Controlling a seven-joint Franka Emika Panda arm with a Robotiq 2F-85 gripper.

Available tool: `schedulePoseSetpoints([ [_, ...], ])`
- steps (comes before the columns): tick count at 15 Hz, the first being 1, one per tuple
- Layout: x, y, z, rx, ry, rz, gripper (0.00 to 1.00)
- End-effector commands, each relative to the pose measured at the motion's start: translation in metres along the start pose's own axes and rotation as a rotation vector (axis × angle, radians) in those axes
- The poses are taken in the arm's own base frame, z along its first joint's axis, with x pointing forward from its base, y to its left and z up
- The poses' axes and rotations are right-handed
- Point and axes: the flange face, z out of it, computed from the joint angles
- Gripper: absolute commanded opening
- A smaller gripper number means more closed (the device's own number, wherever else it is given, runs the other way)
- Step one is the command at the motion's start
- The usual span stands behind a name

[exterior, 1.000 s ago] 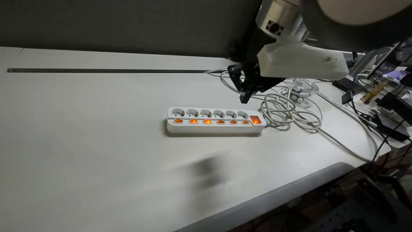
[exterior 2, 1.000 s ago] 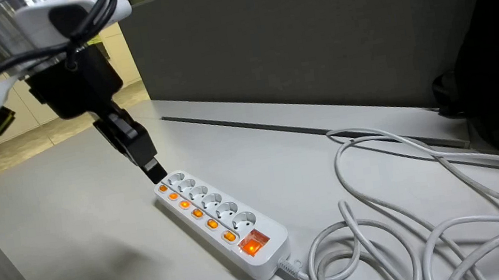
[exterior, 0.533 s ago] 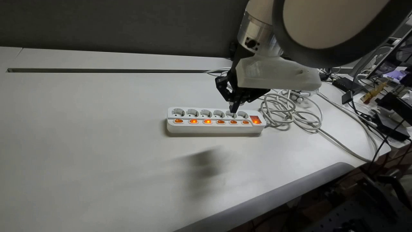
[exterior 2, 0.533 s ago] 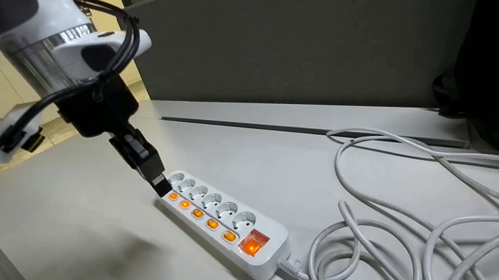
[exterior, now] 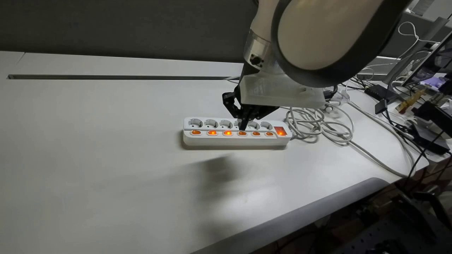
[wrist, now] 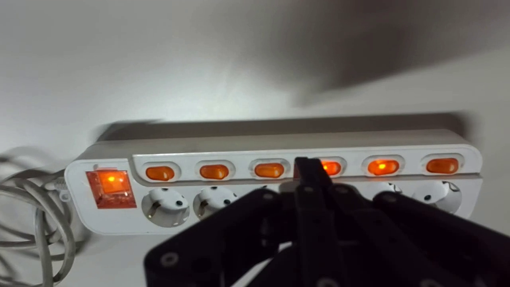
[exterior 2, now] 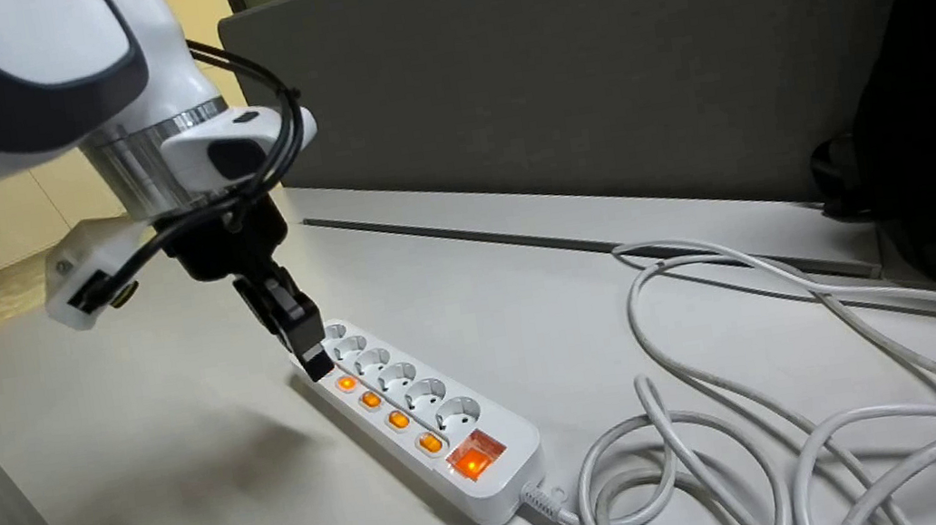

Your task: Turn off the third switch from the left of the adaptor.

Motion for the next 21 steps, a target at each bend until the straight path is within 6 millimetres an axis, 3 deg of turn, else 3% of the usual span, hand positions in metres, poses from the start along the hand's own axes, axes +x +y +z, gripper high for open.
schedulePoseSetpoints([
  [1,0.01,-0.01,0.009,0.021,0.013,0.017,0.0],
  [12,0.026,-0.013,0.028,0.031,0.023,0.026,0.0],
  [21,0.021,-0.015,0.037,0.011,0.013,0.014,0.0],
])
